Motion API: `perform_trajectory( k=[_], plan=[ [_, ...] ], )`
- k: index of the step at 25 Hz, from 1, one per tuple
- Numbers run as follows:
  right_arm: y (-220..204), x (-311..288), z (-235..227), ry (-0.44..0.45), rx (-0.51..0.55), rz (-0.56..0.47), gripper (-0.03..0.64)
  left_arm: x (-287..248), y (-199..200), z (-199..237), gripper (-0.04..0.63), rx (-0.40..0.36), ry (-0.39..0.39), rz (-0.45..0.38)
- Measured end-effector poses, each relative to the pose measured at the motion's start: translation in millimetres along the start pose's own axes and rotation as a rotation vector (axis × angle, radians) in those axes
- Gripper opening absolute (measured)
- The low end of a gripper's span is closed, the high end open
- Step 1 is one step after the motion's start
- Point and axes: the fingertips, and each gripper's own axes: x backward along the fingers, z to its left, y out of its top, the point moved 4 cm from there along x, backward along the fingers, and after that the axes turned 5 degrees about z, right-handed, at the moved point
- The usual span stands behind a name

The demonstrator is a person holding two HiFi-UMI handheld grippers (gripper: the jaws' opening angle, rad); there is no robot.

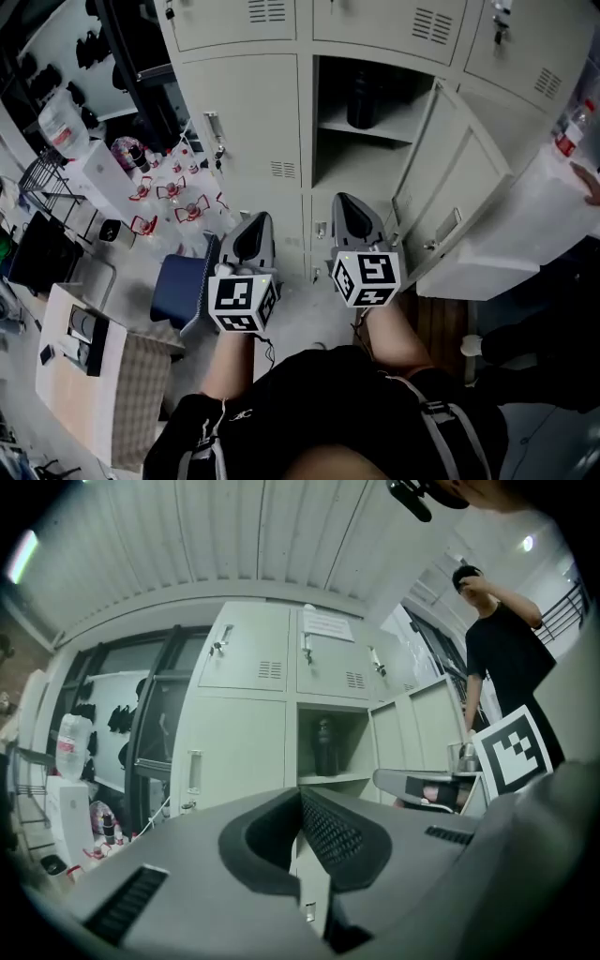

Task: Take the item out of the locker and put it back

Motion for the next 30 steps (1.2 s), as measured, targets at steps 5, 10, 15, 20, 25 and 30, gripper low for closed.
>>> perform_trajectory(
  k=[5,10,15,20,25,30],
  plan=[
    [-2,-48,-38,-0.025,-0.003,0.021,0.014,-65,-2,6,0.012,-0.01,-0.034,0.025],
    [1,-75,-67,-0.1,-0.017,0.014,0.015,-107,1,9,0.012,-0.011,-0.09,0.03],
    [16,-94,-79,-0.177,0.01,-0.048,0.048,-134,7,16,0.012,-0.029,-0.148,0.018],
    [47,-123,-94,-0.213,0.027,-0.102,0.269,-158,19,30,0.012,-0.036,-0.181,-0.01],
    [69,-168,-121,-0.233,0.002,-0.035,0.4,-169,22,43,0.012,-0.032,-0.192,-0.018],
    [79,-210,-145,-0.265,0.016,0.046,0.43,-174,17,59,0.012,-0.022,-0.186,-0.011]
  ],
)
